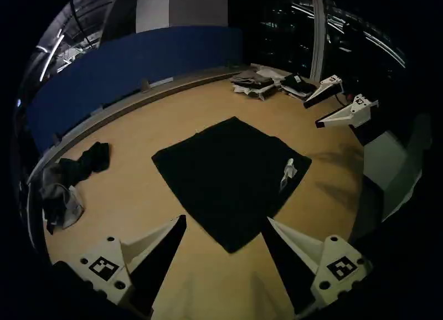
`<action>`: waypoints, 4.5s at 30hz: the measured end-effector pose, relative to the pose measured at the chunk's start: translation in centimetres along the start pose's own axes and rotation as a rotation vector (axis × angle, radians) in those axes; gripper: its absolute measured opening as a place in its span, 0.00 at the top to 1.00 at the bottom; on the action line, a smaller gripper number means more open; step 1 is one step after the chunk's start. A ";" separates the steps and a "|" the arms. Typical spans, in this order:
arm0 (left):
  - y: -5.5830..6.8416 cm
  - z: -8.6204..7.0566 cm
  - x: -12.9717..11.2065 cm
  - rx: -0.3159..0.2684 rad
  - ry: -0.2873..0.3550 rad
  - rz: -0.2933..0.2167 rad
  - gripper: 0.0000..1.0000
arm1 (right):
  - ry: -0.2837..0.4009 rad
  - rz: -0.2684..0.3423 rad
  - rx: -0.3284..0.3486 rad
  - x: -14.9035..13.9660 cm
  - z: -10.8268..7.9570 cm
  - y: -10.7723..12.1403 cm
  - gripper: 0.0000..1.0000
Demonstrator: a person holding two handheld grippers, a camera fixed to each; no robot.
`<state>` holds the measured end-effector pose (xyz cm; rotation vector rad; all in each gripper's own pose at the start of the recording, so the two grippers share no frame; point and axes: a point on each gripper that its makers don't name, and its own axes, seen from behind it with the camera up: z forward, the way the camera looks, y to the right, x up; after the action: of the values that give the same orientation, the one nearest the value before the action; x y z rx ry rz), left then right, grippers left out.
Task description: Fold towel
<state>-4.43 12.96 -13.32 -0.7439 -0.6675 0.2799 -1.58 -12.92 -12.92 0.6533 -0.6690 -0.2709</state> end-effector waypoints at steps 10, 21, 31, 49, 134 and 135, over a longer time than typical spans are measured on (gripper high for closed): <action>0.9 2.5 -3.6 -0.014 -0.057 0.011 0.02 | -0.047 0.022 0.001 -4.2 2.3 -0.6 0.00; 1.2 4.1 -5.5 -0.018 -0.093 -0.003 0.02 | -0.082 0.027 0.013 -7.0 4.1 -1.6 0.00; 1.4 4.7 -6.4 -0.022 -0.112 -0.004 0.03 | -0.118 0.028 0.027 -9.0 4.7 -2.0 0.05; 2.1 4.7 -7.5 -0.022 -0.156 -0.003 0.18 | -0.162 0.030 0.033 -10.9 4.7 -2.5 0.45; 1.7 -2.6 0.6 0.046 -0.081 -0.202 0.91 | -0.051 0.104 -0.005 -1.9 -3.2 -2.2 0.91; 1.7 -2.9 0.9 0.048 -0.076 -0.205 0.91 | -0.048 0.105 -0.006 -1.7 -3.5 -2.3 0.91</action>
<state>-1.94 13.02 -15.66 -0.6157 -0.8004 0.1369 -0.64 -12.28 -17.30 0.6050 -0.7454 -0.1917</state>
